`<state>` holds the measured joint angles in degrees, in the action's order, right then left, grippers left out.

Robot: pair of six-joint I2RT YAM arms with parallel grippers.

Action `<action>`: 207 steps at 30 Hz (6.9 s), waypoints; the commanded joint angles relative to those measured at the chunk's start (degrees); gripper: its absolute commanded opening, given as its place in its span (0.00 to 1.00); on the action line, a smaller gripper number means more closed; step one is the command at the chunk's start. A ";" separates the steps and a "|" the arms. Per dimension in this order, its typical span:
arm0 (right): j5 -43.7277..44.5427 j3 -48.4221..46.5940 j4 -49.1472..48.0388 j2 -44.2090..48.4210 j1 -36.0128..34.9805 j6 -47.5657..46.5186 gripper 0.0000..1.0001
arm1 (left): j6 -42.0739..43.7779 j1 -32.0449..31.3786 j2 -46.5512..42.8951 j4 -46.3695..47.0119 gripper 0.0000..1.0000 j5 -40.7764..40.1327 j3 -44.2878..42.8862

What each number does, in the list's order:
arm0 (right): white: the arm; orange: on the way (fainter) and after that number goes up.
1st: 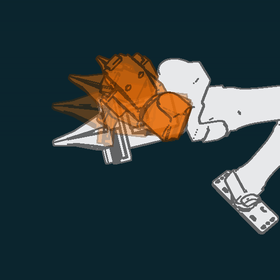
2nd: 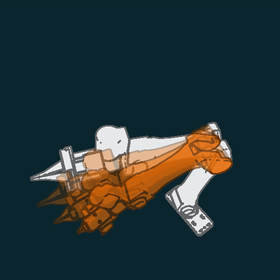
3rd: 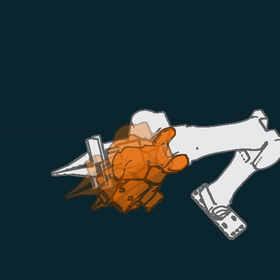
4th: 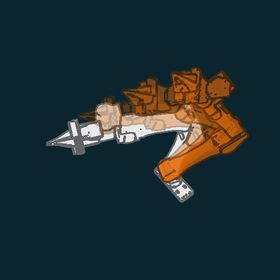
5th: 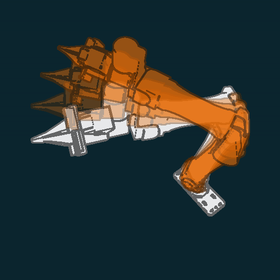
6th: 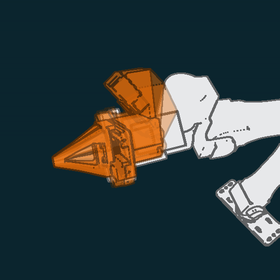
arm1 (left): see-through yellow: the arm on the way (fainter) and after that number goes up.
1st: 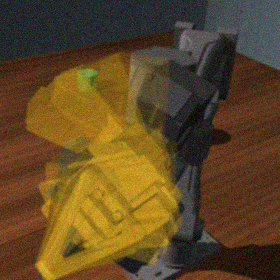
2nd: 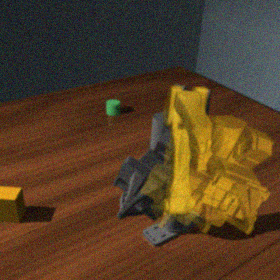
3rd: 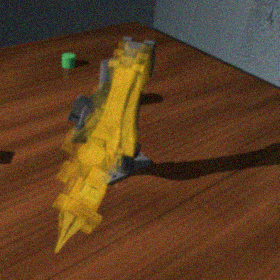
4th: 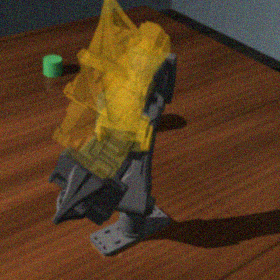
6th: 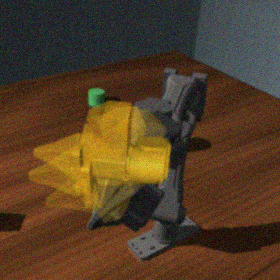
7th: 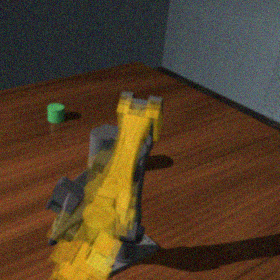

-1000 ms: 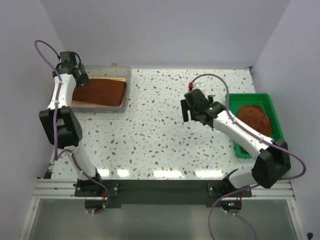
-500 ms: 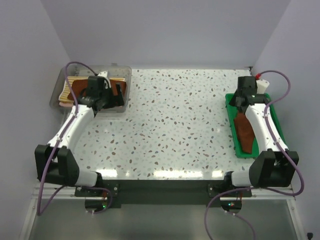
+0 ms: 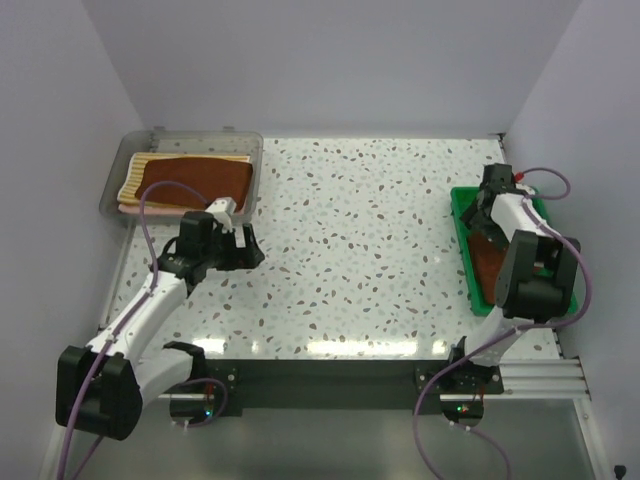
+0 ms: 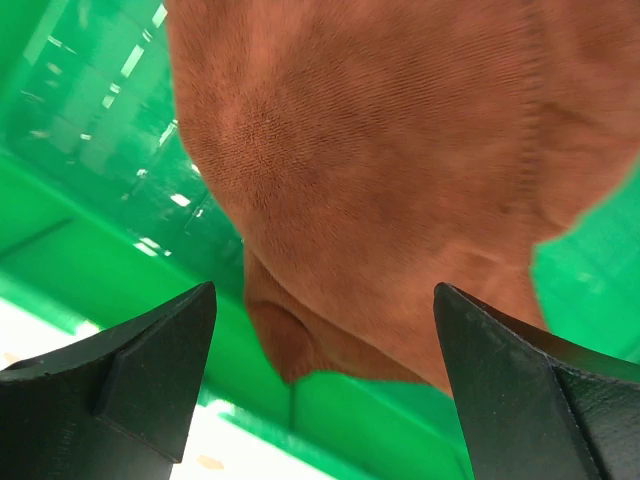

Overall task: Fold and stack the towels
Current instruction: Grab crumpled towel, then move the towel to the center of the board, then flatten out the crumpled towel

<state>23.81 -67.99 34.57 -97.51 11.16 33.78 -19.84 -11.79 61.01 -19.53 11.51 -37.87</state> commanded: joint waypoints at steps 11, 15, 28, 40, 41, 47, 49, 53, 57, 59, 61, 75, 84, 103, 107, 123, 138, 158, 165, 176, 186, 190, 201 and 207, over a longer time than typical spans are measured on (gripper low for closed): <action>-7.38 3.47 -6.97 -8.66 2.11 -1.96 0.46 | 3.22 -0.42 -1.34 6.96 1.00 -2.71 2.01; -6.50 4.44 -7.06 -6.39 2.11 -3.63 0.07 | 3.14 -0.42 -1.16 7.14 1.00 -3.42 1.83; -4.91 -14.79 1.82 9.17 -0.33 -10.22 0.00 | -1.43 -1.74 2.88 6.88 1.00 -0.17 -0.62; -11.14 -28.79 6.31 10.50 -24.31 -20.77 0.00 | -4.59 -10.09 7.54 -0.76 1.00 -6.22 -15.82; -12.98 -28.00 5.87 11.03 -25.82 -21.64 0.00 | -5.03 -10.53 8.06 -1.12 1.00 -6.58 -16.88; -23.62 -18.16 6.47 11.91 -37.51 -22.18 0.08 | -6.36 -14.04 11.31 -5.16 1.00 -11.33 -25.67; -26.26 -12.98 6.57 11.65 -42.59 -22.62 0.30 | -6.44 -15.36 12.11 -6.21 1.00 -13.07 -27.87; -26.89 -7.17 5.17 13.57 -45.87 -22.45 0.52 | -6.10 -17.74 13.95 -8.77 1.00 -14.93 -32.08; -18.40 -6.45 4.19 15.51 -45.79 -23.58 0.66 | -5.74 -17.92 12.56 -12.46 1.00 -17.47 -35.34; -15.83 -7.16 4.81 14.47 -45.70 -23.94 0.67 | -5.22 -18.00 10.19 -13.95 1.00 -20.90 -35.96; -13.01 -7.42 5.07 13.32 -45.61 -23.76 0.67 | -4.86 -17.92 8.69 -15.70 1.00 -24.58 -36.14; -13.88 -3.73 -4.33 2.43 -40.34 -13.22 0.56 | -4.42 -17.92 4.02 -14.76 0.98 -19.80 -29.91; -13.18 -5.75 -8.37 -4.70 -40.42 -10.23 0.55 | -8.29 -20.02 14.38 -3.25 0.96 -13.09 -21.63; -15.20 -5.84 -13.21 -12.08 -40.43 -5.30 0.51 | -8.03 -25.74 39.70 2.48 0.84 -16.08 -24.63; -15.11 -4.35 -13.30 -13.22 -39.99 -4.51 0.45 | -8.29 -26.26 41.11 2.65 0.73 -16.08 -22.69; -12.74 4.09 -13.83 -10.33 -32.87 -5.12 0.12 | -10.22 -27.05 29.80 -2.09 0.52 -12.74 -7.33; -15.02 2.33 -10.93 -4.79 -32.34 -10.14 0.29 | -14.88 -29.69 18.52 -0.34 0.78 -16.34 -8.96; -39.45 5.41 -21.11 -0.30 -32.52 -15.50 0.71 | -13.65 -21.96 28.13 2.22 0.84 -12.91 -20.77; -43.85 2.42 -23.67 -6.46 -32.51 -16.99 0.68 | -13.04 -19.06 19.77 -1.38 0.85 -16.16 -15.14; -52.29 1.89 -25.16 -7.60 -33.13 -18.75 0.39 | -13.56 -18.53 13.25 -4.47 0.85 -18.54 -9.77; -50.19 1.01 -22.00 -4.36 -40.67 -20.51 0.00 | -13.48 -18.36 11.59 -5.87 0.84 -20.64 -10.21; -46.41 2.24 -20.07 1.26 -48.06 -19.37 0.00 | -13.56 -17.92 10.10 -8.59 0.84 -24.85 -10.65; -45.69 -0.65 -8.84 -0.04 -73.11 -19.53 0.14 | -14.88 -16.60 6.75 -13.43 0.83 -28.21 -8.28; -41.23 -1.18 -0.49 6.62 -72.95 -24.54 0.55 | -13.92 -16.51 5.78 -11.76 0.83 -24.27 -6.26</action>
<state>-21.19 -66.54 27.29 -96.29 -62.98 12.51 -33.65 -28.88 68.20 -32.27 -14.74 -45.06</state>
